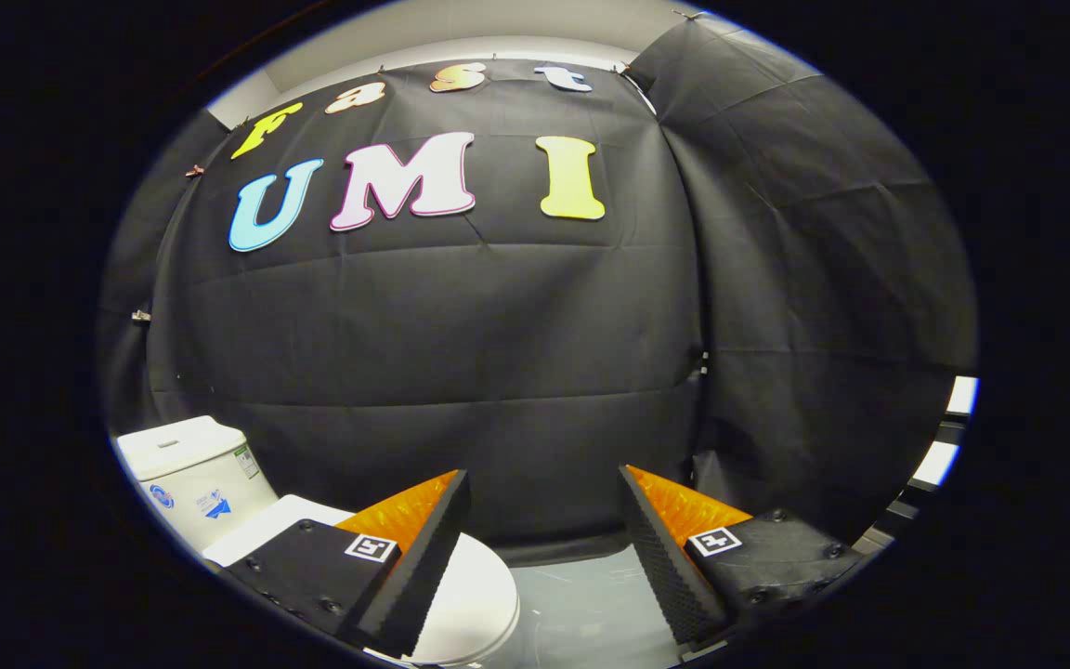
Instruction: Open the toilet lid.
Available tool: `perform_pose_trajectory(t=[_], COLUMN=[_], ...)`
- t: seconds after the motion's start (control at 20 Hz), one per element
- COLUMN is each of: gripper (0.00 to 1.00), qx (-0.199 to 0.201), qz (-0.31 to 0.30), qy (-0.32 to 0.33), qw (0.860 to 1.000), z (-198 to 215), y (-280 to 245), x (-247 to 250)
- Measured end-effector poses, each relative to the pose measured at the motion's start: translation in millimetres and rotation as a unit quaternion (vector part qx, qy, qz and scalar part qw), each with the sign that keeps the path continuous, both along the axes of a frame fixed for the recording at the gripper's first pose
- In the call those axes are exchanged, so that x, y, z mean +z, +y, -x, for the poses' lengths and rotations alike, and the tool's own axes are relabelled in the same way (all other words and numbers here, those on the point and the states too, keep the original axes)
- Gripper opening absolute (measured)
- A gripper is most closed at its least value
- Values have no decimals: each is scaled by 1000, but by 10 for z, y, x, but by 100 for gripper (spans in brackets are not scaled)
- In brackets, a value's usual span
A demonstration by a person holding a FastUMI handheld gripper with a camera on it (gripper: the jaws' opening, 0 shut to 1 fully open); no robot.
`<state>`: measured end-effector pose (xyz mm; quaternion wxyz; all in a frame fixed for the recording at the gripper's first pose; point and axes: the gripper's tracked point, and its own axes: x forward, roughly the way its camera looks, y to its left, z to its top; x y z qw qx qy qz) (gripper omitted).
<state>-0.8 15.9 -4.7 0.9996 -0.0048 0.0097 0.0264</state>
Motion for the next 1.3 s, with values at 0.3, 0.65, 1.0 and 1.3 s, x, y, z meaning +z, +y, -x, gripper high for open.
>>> perform_pose_trajectory(t=[0.3, 0.65, 1.0, 1.3], gripper=[98, 98, 98, 98], qx=[4, 6, 9, 13], qz=[0, -3, -1, -10], qy=[5, 8, 14, 16], qw=[1000, 1000, 1000, 1000], z=[-5, 0, -6, 0], y=[16, 24, 37, 90], x=[-25, -35, -70, -75])
